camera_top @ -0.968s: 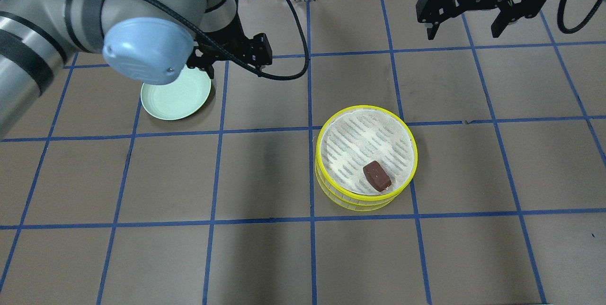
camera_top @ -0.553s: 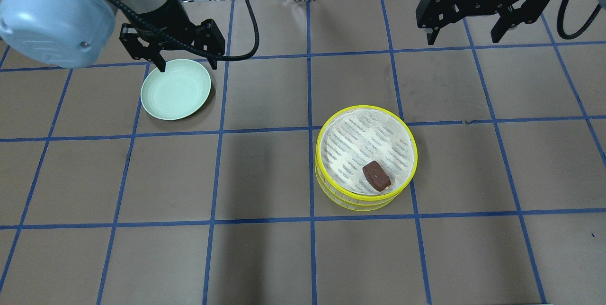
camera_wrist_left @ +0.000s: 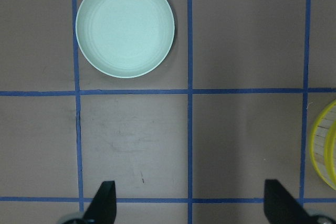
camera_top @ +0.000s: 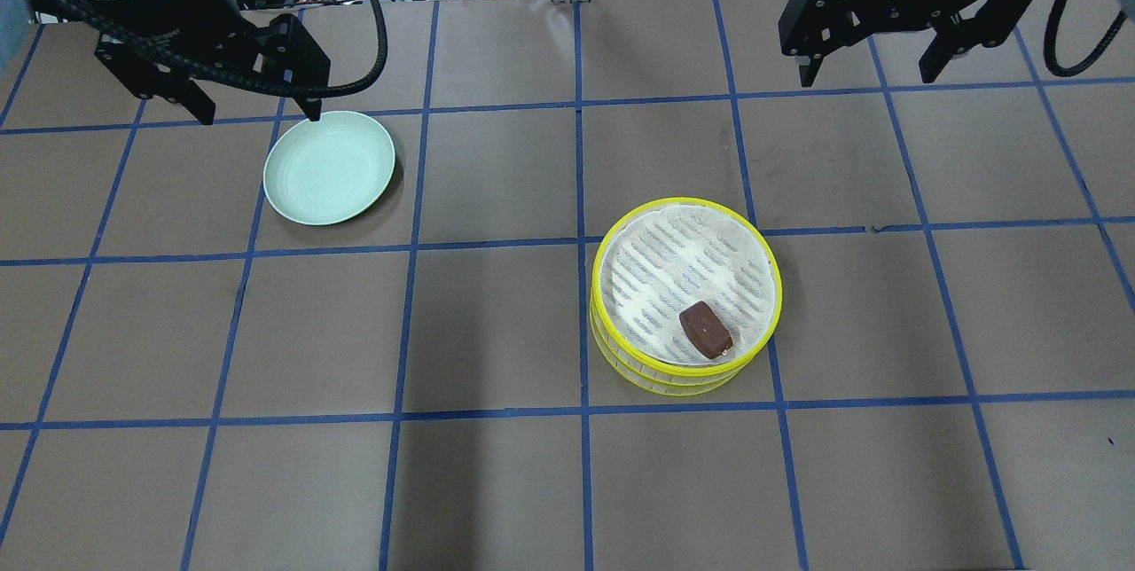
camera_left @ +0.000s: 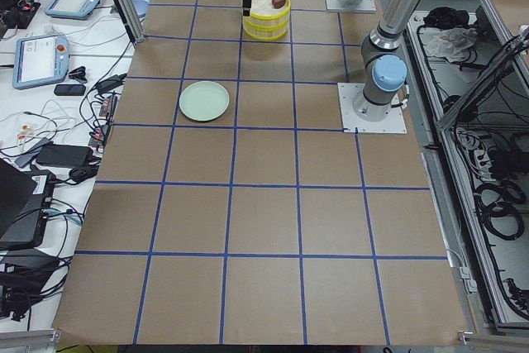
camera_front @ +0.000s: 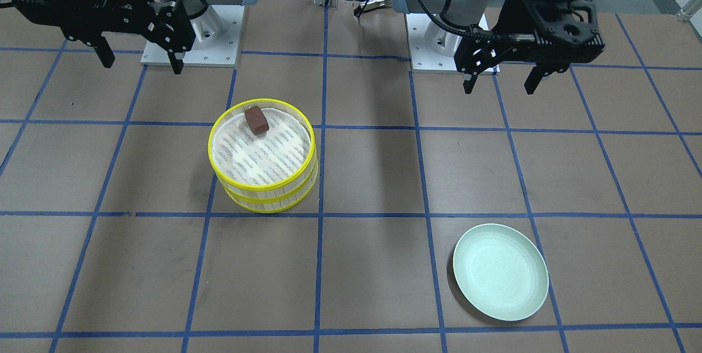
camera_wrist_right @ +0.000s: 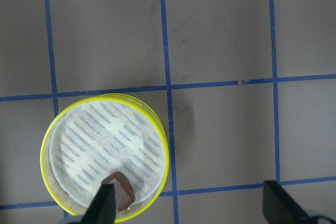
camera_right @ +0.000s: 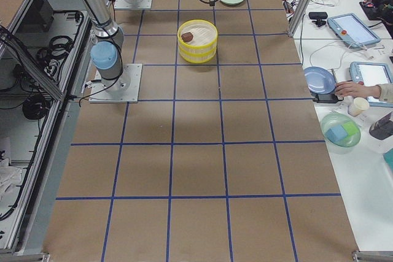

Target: Stack buns with steamer

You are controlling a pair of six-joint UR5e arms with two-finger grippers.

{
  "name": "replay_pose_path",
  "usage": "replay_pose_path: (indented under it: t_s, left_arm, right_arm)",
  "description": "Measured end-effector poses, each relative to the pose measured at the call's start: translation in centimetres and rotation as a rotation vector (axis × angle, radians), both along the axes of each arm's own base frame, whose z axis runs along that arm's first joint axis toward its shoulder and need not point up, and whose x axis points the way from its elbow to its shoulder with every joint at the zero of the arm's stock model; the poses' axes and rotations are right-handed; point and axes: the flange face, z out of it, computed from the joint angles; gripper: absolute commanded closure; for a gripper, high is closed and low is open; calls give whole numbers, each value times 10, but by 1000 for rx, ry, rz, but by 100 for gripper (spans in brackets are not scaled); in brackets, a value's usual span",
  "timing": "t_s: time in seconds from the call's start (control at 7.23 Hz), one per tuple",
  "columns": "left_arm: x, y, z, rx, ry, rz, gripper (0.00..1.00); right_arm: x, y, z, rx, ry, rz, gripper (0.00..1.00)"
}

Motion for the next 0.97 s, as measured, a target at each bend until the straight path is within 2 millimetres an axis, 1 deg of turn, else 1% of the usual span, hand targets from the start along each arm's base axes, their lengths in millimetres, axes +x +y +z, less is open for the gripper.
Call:
replay_pose_path:
  t_s: [0.14,0.28,0.55,0.97]
  left_arm:
    - [4,4,7,-7,-5,1,0]
    - [6,7,8,-3,-15,2,0]
    - [8,11,5,19,-29,4,0]
    - [9,13,2,34,-36,4,0]
  right_arm:
    - [0,2,-1,2,0,0,0]
    - [0,4,-2,4,0,0,0]
    - [0,5,-4,7,-1,0,0]
    - [0,5,-4,6,-1,0,0]
